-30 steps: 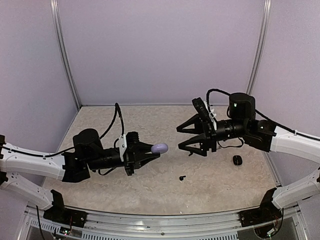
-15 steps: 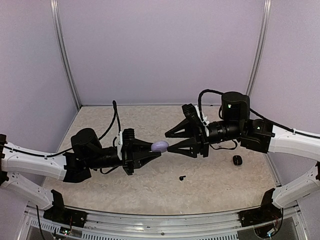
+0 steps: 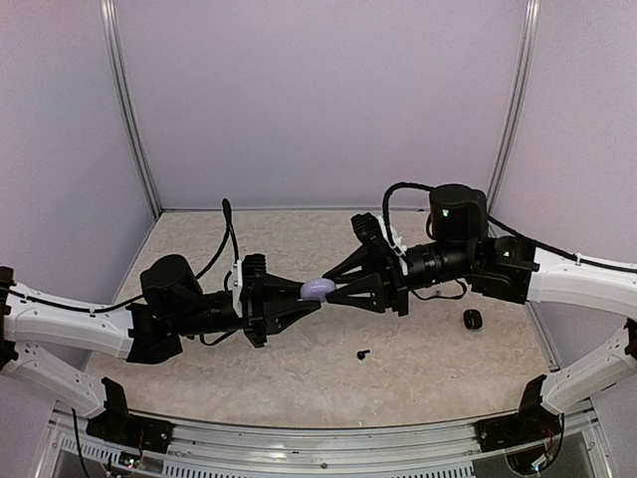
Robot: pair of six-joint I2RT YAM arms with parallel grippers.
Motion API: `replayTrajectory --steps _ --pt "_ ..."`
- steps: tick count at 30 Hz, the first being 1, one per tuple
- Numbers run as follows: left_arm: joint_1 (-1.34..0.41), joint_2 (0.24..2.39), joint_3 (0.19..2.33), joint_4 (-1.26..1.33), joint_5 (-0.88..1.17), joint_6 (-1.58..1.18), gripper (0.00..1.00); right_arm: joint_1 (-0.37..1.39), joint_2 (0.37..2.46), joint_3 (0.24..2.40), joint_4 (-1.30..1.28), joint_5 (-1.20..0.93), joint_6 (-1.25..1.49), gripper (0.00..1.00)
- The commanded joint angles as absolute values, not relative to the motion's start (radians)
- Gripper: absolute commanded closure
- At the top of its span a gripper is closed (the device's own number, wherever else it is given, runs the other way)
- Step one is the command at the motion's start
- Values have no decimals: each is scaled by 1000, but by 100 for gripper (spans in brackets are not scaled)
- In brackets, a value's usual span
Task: Insert the wireless bluetooth earbuds into the charging case
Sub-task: Pass from the left arm to the right, then pass from the right arm to the left
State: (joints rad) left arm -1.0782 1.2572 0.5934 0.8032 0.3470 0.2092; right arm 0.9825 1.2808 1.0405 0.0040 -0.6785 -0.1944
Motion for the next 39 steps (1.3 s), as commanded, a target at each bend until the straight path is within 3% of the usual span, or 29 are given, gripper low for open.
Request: replayTrajectory --steps 1,4,7,16,28,39 --pt "-1074 1266 589 835 351 205 88 994 1292 1083 -20 -687 -196 73" --pt "-1074 1266 586 831 335 203 82 994 1295 1094 -39 -675 -197 81" --pt "-1072 1255 584 814 314 204 67 994 1298 1105 -69 -650 -201 85" --pt "-1084 1201 588 641 203 171 30 994 1300 1129 -149 -592 -208 87" --pt "-1100 1126 567 539 232 167 25 994 1342 1227 -350 -570 -248 86" --pt "-1133 1165 606 580 175 131 47 998 1386 1265 -386 -587 -243 86"
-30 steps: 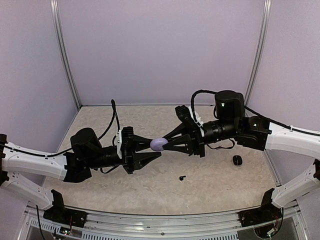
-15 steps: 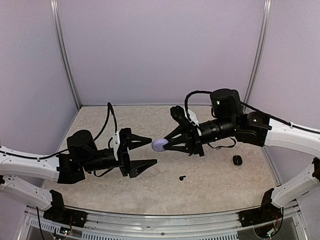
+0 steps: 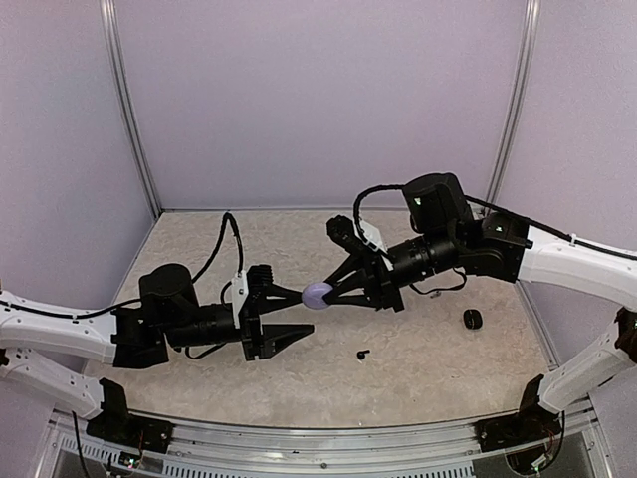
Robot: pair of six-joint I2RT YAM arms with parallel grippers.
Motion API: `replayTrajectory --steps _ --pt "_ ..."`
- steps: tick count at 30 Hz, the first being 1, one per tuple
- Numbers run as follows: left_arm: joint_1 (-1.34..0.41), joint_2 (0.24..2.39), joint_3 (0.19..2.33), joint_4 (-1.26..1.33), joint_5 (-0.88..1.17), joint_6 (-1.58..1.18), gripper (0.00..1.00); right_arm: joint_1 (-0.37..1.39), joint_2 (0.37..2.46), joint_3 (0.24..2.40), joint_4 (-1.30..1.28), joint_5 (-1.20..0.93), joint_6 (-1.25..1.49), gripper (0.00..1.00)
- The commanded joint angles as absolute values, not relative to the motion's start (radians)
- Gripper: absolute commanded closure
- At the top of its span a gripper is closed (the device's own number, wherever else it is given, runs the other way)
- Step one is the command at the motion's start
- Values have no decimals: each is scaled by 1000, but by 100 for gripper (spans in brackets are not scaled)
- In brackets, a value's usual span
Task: Insert the wireless bluetooth earbuds into the charging case
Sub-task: Pass from the right arm to the left
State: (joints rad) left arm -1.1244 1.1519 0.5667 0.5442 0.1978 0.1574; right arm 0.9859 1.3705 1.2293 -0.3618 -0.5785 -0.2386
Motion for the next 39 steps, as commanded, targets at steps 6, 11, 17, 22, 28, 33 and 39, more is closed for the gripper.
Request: replayTrajectory --steps 6,11,17,22,28,33,39 --pt "-1137 1215 620 623 196 108 57 1005 1398 1269 -379 -595 -240 86" --pt "-1138 1227 610 663 211 89 65 1008 1400 1270 -380 -595 -241 86" --pt "-1138 1236 610 676 229 83 69 1009 1401 1272 -377 -601 -244 86" --pt "-1137 1250 607 691 219 76 69 1011 1401 1273 -376 -598 -245 86" --pt "-1128 1265 607 698 227 67 69 1012 1396 1271 -375 -600 -245 86" --pt "-1122 1276 611 700 243 63 71 1012 1393 1271 -374 -600 -245 86" --pt "-1115 1284 608 704 247 54 71 1013 1391 1270 -373 -601 -244 86"
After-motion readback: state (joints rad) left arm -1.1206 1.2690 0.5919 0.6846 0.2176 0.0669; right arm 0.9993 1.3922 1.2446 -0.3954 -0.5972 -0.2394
